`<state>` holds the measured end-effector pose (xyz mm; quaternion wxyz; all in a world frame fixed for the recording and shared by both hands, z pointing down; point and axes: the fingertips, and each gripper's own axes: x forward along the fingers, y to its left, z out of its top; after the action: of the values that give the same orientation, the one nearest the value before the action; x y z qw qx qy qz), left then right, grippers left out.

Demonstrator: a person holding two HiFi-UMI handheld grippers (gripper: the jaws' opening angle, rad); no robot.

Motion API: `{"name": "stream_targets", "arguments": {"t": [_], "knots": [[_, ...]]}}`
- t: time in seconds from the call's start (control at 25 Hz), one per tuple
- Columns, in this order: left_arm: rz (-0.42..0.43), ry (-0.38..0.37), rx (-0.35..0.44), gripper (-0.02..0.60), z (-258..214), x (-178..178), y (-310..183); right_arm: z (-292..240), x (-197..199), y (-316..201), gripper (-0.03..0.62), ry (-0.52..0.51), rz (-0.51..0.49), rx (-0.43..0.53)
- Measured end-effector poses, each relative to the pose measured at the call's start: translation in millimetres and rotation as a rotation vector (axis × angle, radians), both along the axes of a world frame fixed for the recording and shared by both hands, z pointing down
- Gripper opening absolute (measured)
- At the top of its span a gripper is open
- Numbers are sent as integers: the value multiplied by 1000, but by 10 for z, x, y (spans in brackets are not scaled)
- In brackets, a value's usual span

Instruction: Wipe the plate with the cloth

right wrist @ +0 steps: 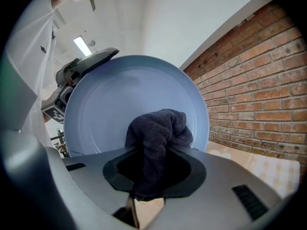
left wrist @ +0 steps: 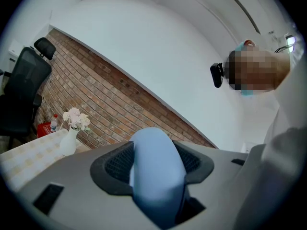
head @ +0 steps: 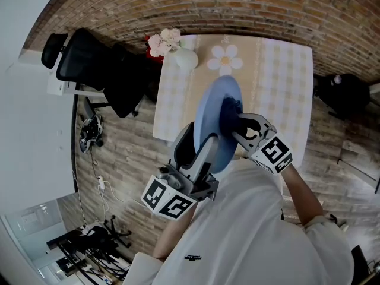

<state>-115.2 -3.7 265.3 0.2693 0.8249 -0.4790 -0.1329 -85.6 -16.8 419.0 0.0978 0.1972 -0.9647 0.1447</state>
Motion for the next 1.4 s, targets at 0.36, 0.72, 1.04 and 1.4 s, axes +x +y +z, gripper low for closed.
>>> {"name": "stream_targets", "arguments": {"t": [0.36,0.72,1.04,1.4], "knots": [[11,2,-15,250,40,58,-13,-150,43,-191,126,2,10,45],[6,18,-32,250,83,38,-51,-476,-63,-157,126,-34,-33,133],[11,41,-49,250,110,39,-87,-672,-131,145,126,-30,-122,208],[7,62,-57,250,129,-12,-96,-712,-217,579,126,-66,-180,149]]}}
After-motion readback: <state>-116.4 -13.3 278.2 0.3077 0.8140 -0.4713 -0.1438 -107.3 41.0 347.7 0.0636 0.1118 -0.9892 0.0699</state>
